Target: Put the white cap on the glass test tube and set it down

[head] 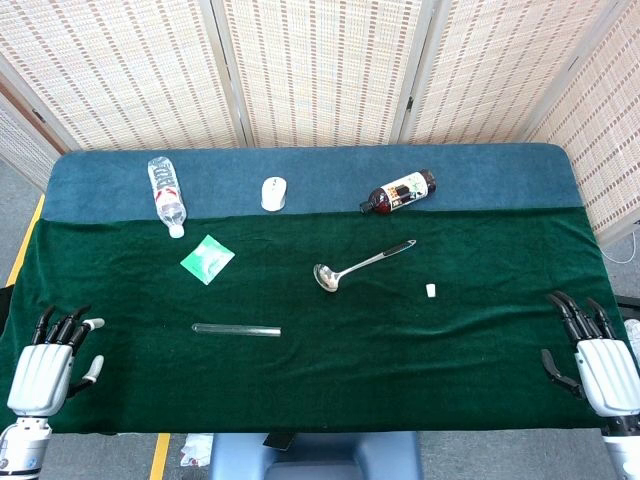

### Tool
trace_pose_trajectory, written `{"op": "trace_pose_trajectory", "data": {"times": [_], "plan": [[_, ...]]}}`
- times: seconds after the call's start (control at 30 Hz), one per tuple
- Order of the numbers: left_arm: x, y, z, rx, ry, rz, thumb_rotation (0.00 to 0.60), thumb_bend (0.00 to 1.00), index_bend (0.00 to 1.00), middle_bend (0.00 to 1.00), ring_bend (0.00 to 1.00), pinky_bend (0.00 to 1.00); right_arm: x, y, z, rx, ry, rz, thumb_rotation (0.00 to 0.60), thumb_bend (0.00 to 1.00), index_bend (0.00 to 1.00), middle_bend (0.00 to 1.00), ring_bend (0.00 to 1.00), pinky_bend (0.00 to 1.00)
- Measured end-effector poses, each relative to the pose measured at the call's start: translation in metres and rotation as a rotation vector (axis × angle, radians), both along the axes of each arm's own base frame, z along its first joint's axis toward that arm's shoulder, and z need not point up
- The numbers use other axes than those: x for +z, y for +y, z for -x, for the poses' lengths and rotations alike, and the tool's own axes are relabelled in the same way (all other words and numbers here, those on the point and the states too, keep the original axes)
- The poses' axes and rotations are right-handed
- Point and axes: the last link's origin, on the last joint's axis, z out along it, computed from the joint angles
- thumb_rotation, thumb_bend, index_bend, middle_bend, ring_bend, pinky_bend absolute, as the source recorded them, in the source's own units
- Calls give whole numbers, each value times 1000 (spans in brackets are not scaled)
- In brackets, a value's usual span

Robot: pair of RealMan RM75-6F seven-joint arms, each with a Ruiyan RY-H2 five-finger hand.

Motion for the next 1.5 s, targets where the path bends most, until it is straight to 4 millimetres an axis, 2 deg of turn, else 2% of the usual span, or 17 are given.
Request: {"op": "trace_pose_trajectory", "data": {"times": [0.5,0.6,0.67,0.73,0.77,0.9,1.07,1.17,1.33,1.5], "plan": [[-1,-1,1,-4,-2,2,600,404,307,186,224,6,0,2,1,-2,3,-1,600,511,0,107,175,0],[-1,-1,1,-6,-2,0,600,404,304,187,223,7,-1,0,1,-2,12,-8,600,511,0,129,208,0],[-1,0,1,-7,-4,0,600,404,304,188,223,7,-2,-2,0,-1,21,-10,600,511,0,173,266,11],[-1,0,1,-7,-4,0,600,404,304,188,223,7,-3,-6,-1,0,32,-12,600,511,0,222,334,94],[-1,0,1,-7,-4,1,600,404,304,188,223,7,-4,-9,-2,1,41,-14,600,511,4,254,381,171],[-3,-1,2,-6,-3,6,600,404,303,188,223,7,-9,-22,-5,-5,61,-31,600,511,37,406,655,554],[-3,-2,3,0,-1,9,600,404,301,188,223,7,-23,-45,-8,-26,71,-102,600,511,82,612,897,800],[-3,-2,4,3,0,8,600,404,301,188,223,7,-35,-62,-12,-36,67,-161,600,517,118,727,995,890],[-4,-2,4,7,4,13,600,404,301,188,223,7,-59,-88,-18,-53,63,-267,600,613,161,823,1000,972],[-5,-2,5,14,10,20,600,403,300,188,223,6,-88,-115,-25,-85,61,-386,600,666,189,851,1000,996]]}}
